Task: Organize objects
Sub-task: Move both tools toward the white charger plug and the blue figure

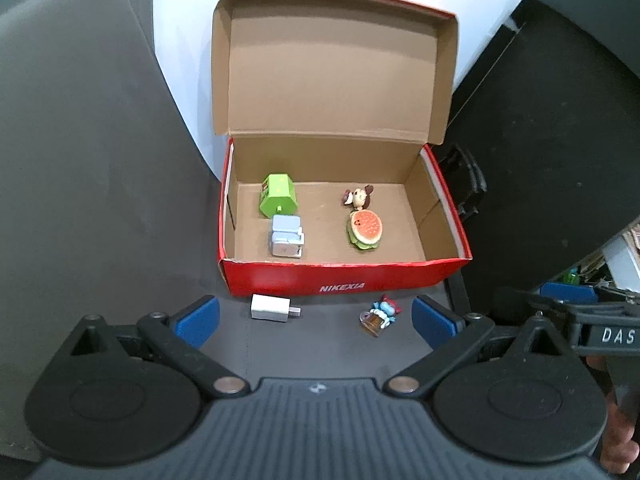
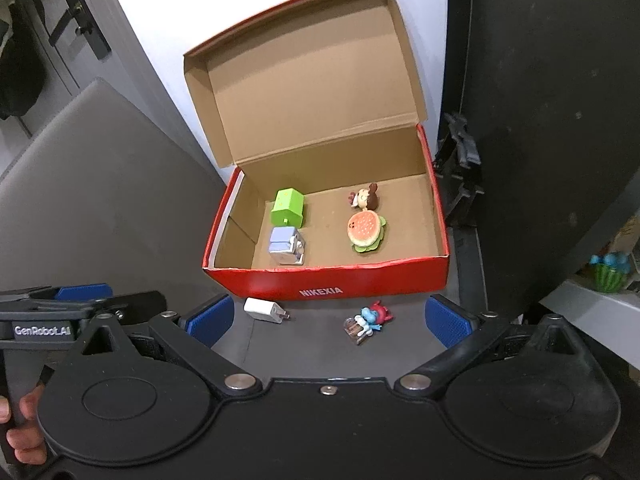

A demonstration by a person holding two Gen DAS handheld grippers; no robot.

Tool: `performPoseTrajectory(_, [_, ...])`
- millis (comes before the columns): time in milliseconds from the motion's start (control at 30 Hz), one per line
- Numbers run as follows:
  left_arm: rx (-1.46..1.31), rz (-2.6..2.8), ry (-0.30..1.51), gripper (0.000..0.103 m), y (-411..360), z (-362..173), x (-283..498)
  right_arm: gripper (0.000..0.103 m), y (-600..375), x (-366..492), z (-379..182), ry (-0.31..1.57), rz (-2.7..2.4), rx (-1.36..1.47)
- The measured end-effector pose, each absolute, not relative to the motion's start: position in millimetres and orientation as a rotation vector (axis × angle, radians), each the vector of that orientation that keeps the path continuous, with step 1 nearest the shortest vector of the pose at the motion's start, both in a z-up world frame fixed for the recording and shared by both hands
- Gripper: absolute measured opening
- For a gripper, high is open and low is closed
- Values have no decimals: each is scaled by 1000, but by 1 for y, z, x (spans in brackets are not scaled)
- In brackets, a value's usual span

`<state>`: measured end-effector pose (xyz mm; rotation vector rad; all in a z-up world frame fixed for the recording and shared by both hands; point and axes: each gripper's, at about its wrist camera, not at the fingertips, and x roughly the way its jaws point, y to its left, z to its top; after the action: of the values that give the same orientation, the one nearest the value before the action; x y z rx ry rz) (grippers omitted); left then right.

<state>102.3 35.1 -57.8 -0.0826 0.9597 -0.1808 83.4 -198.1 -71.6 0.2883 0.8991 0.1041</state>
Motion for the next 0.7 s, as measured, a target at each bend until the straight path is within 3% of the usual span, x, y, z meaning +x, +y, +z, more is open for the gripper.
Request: performPoseTrajectory(700, [-109, -130, 1085, 101, 32, -123, 153, 103, -202, 135, -132, 1005, 113, 328])
